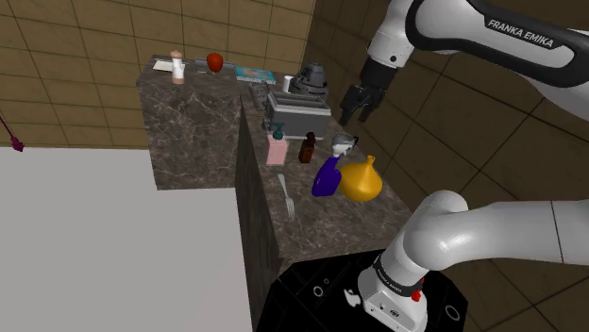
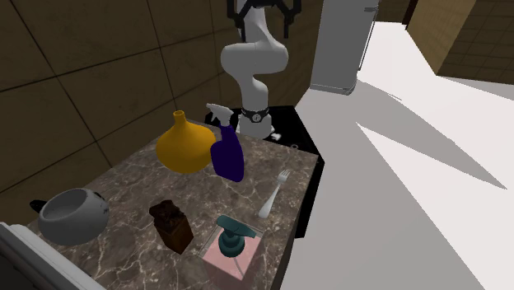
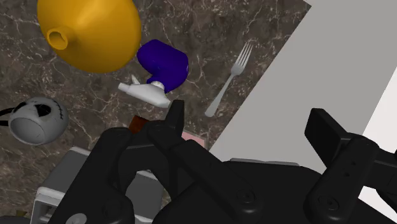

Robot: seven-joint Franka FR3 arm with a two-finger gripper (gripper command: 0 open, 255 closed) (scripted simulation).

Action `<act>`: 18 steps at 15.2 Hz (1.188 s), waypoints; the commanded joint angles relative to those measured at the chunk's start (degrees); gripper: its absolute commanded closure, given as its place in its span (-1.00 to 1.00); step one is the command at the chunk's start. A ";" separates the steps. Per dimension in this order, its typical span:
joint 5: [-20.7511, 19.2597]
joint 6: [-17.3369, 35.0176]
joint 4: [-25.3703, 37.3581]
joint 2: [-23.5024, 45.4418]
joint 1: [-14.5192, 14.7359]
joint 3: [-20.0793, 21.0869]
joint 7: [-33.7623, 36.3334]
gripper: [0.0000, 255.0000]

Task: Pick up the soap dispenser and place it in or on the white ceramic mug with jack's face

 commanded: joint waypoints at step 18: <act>-4.22 21.14 13.05 35.36 -2.56 1.42 6.21 -1.00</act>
